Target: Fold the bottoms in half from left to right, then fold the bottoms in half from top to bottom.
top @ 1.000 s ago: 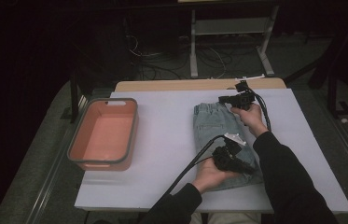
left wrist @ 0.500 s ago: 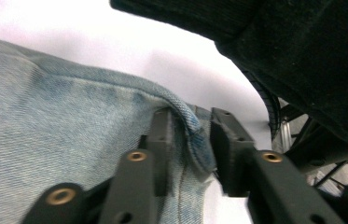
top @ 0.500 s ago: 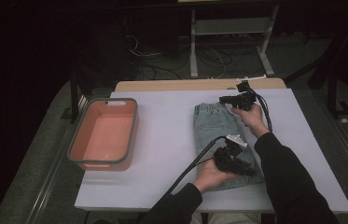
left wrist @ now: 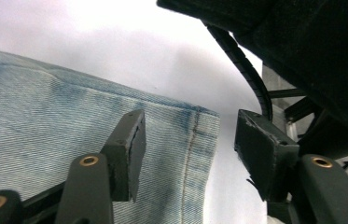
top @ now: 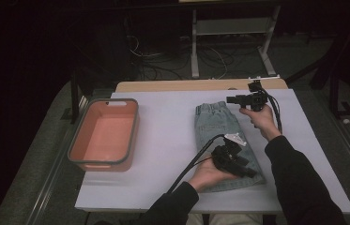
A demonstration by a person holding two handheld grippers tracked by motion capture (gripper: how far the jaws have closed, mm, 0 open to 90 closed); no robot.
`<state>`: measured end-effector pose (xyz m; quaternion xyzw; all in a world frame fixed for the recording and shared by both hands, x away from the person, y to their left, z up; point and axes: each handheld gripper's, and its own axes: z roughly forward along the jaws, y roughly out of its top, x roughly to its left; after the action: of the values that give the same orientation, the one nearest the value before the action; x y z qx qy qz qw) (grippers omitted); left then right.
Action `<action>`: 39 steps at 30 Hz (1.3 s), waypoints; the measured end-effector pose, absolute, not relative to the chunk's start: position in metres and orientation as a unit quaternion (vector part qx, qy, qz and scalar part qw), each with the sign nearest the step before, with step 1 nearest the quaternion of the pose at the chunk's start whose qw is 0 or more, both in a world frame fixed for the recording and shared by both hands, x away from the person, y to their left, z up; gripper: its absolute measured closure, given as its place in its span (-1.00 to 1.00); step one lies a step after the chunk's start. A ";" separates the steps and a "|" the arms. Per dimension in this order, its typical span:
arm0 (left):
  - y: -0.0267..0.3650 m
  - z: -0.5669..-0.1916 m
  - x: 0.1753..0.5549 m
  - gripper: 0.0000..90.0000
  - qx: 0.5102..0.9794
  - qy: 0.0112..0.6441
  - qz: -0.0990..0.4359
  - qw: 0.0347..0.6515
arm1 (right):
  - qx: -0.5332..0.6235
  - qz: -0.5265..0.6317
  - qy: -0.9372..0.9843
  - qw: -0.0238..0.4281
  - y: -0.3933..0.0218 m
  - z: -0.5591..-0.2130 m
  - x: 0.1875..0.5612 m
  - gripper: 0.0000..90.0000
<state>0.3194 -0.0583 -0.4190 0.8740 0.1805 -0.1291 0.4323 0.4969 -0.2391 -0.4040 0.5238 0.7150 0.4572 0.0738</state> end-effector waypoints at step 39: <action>-0.007 -0.377 0.357 -0.36 0.859 0.240 -0.078 0.446 | 0.500 0.455 0.735 0.059 -0.239 -0.381 0.477 -0.60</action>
<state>0.3565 -0.0067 -0.3770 0.8586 0.2402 -0.0780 0.4460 0.4767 -0.2395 -0.3808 0.5002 0.7345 0.4548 0.0589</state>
